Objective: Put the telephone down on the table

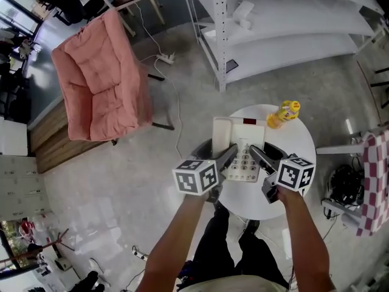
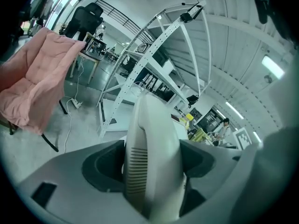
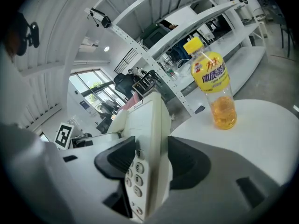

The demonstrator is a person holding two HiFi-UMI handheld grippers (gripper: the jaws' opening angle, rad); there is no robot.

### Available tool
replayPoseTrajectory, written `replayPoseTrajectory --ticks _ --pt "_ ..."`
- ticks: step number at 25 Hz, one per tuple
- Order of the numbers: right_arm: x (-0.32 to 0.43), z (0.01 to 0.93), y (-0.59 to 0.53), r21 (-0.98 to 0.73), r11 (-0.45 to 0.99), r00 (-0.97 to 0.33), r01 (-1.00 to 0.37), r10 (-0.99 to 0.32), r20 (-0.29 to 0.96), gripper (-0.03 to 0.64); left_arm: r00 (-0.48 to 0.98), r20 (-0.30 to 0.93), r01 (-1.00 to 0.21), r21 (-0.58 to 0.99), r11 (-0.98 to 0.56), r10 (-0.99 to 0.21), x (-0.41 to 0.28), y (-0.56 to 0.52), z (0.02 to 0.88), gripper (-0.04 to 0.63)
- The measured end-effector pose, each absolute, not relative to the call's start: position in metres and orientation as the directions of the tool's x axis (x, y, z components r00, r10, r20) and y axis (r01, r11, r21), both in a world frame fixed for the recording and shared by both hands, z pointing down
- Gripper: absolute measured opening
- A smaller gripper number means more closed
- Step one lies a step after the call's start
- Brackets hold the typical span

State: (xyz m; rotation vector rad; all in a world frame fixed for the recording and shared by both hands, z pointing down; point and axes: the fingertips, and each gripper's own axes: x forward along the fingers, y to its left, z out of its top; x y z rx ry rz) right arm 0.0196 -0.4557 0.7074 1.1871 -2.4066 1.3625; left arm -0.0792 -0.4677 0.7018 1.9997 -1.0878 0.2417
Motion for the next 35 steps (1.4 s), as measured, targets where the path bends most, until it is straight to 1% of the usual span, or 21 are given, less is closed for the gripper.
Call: replayPoseTrajectory --ticks 12,26,35 --pt "0.018 0.765 -0.453 -0.685 0.206 -0.664 -0.699 -0.543 0.515 0.204 0.616 0.572 -0.77 0.581 -0.263 -0.542 -0.08 -0.468 0.759 0.345" --pt "0.02 0.817 -0.456 -0.681 0.164 -0.653 -0.714 -0.506 0.563 0.206 0.608 0.605 -0.774 0.597 -0.211 -0.515 -0.08 -0.47 0.812 0.345" --pt "0.017 0.834 -0.455 -0.658 0.151 -0.631 -0.738 -0.497 0.595 0.204 0.643 0.597 -0.742 0.641 -0.197 -0.48 -0.076 -0.465 0.837 0.345"
